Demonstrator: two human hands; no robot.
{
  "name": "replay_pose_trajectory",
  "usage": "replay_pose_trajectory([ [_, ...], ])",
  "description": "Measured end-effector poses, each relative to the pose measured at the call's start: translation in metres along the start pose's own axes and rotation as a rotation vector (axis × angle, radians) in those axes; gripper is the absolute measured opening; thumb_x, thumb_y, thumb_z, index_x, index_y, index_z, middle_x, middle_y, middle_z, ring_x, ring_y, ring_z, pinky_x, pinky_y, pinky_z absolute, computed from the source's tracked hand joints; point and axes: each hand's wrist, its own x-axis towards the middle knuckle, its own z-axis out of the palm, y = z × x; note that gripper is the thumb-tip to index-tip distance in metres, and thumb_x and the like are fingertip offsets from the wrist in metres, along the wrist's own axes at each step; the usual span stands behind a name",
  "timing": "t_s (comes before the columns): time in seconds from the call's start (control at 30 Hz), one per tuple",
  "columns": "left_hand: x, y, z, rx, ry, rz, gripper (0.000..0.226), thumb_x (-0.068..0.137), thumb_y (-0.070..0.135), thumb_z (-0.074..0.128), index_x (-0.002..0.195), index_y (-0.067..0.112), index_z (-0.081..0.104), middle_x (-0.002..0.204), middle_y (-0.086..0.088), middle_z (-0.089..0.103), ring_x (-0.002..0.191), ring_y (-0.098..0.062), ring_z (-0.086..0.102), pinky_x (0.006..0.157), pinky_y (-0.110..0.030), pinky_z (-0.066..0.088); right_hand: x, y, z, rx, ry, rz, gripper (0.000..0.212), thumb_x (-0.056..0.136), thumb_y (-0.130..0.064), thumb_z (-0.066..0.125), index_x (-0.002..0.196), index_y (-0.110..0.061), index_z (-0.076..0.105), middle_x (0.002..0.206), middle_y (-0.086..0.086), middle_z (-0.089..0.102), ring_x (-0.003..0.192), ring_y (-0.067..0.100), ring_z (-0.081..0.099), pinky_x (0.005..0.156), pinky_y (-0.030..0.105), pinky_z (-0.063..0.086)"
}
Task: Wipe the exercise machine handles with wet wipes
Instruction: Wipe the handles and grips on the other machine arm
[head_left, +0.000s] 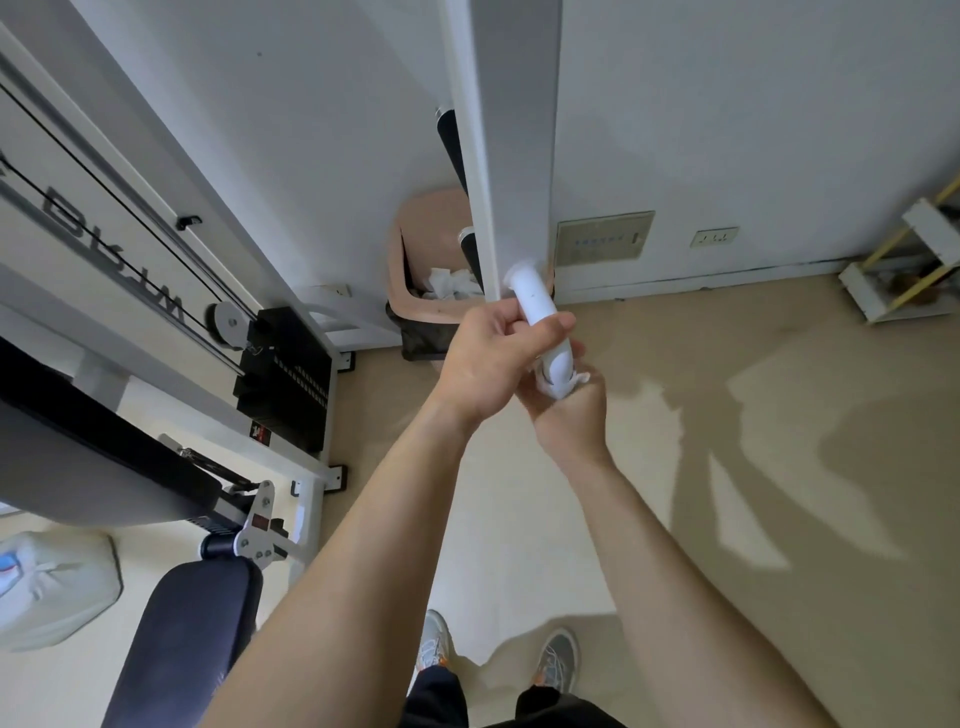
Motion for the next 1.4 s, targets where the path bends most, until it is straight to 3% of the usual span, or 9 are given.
replay_pose_trajectory([
  [0.13, 0.001, 0.0, 0.002, -0.007, 0.0, 0.019, 0.037, 0.095, 0.015, 0.069, 0.105, -0.02, 0.06, 0.095, -0.043, 0.066, 0.072, -0.016, 0.076, 0.079, -0.03, 0.06, -0.008, 0.052, 0.009, -0.053, 0.206, 0.174, 0.032, 0.081, -0.008, 0.07, 0.061, -0.028, 0.055, 0.062, -0.009, 0.051, 0.062, 0.015, 0.043, 0.064, 0.031, 0.039],
  [0.33, -0.001, 0.003, -0.01, 0.003, -0.017, 0.012, 0.035, 0.095, 0.016, 0.069, 0.105, -0.017, 0.063, 0.095, -0.029, 0.075, 0.073, -0.015, 0.075, 0.072, -0.022, 0.056, 0.033, 0.025, -0.032, -0.617, -0.712, 0.307, 0.032, 0.082, -0.019, 0.076, 0.064, -0.021, 0.05, 0.063, -0.005, 0.053, 0.056, 0.015, 0.046, 0.061, 0.029, 0.041],
  [0.5, 0.0, 0.003, -0.005, -0.046, -0.012, -0.021, 0.033, 0.094, 0.016, 0.071, 0.104, -0.015, 0.066, 0.095, -0.025, 0.077, 0.079, -0.022, 0.077, 0.076, -0.025, 0.059, 0.012, -0.008, -0.012, -0.099, -0.253, 0.031, 0.028, 0.081, -0.006, 0.075, 0.068, -0.024, 0.058, 0.055, -0.015, 0.056, 0.049, 0.007, 0.052, 0.051, 0.025, 0.044],
  [0.63, 0.002, 0.005, -0.002, -0.007, -0.037, -0.037, 0.024, 0.094, 0.02, 0.071, 0.099, -0.003, 0.069, 0.091, -0.013, 0.08, 0.08, -0.016, 0.076, 0.075, -0.02, 0.056, -0.001, 0.034, 0.006, -0.071, 0.146, 0.022, 0.023, 0.082, -0.008, 0.073, 0.07, -0.022, 0.058, 0.065, -0.004, 0.06, 0.06, 0.014, 0.053, 0.059, 0.029, 0.044],
  [0.77, 0.001, 0.006, -0.006, -0.024, -0.016, -0.024, 0.03, 0.096, 0.015, 0.068, 0.105, -0.013, 0.066, 0.089, -0.016, 0.078, 0.073, -0.01, 0.075, 0.067, -0.012, 0.052, 0.014, 0.075, -0.018, -0.398, -0.226, 0.339, 0.034, 0.08, -0.023, 0.077, 0.064, -0.016, 0.048, 0.062, -0.002, 0.05, 0.057, 0.016, 0.042, 0.062, 0.029, 0.039],
  [0.87, -0.001, 0.005, -0.009, -0.021, -0.023, -0.015, 0.027, 0.095, 0.015, 0.069, 0.103, -0.011, 0.067, 0.086, -0.014, 0.078, 0.072, -0.011, 0.074, 0.068, -0.014, 0.053, 0.025, 0.043, -0.029, -0.491, -0.487, 0.261, 0.031, 0.077, -0.026, 0.082, 0.067, -0.018, 0.053, 0.064, -0.005, 0.058, 0.059, 0.017, 0.052, 0.064, 0.031, 0.044],
  [1.03, 0.001, 0.002, -0.005, -0.051, -0.011, -0.024, 0.033, 0.092, 0.02, 0.073, 0.098, -0.012, 0.068, 0.094, -0.022, 0.078, 0.082, -0.022, 0.075, 0.08, -0.032, 0.058, 0.019, -0.015, -0.012, -0.146, -0.273, 0.031, 0.028, 0.083, -0.002, 0.072, 0.071, -0.022, 0.057, 0.055, -0.011, 0.056, 0.051, 0.013, 0.05, 0.048, 0.026, 0.04],
  [1.17, 0.002, 0.004, -0.002, -0.06, -0.033, -0.019, 0.021, 0.094, 0.017, 0.07, 0.098, -0.004, 0.068, 0.094, -0.025, 0.077, 0.077, -0.017, 0.075, 0.073, -0.024, 0.057, 0.0, 0.045, -0.005, -0.182, 0.001, 0.221, 0.033, 0.082, -0.008, 0.073, 0.061, -0.016, 0.048, 0.058, -0.002, 0.049, 0.057, 0.016, 0.039, 0.061, 0.03, 0.036],
  [1.4, -0.001, 0.0, -0.009, -0.087, -0.036, -0.011, 0.024, 0.094, 0.017, 0.071, 0.098, -0.007, 0.067, 0.093, -0.023, 0.077, 0.079, -0.019, 0.076, 0.074, -0.023, 0.058, 0.018, 0.003, -0.014, -0.226, -0.334, 0.113, 0.028, 0.078, -0.013, 0.074, 0.063, -0.023, 0.053, 0.061, 0.002, 0.053, 0.057, 0.021, 0.048, 0.054, 0.034, 0.04],
])
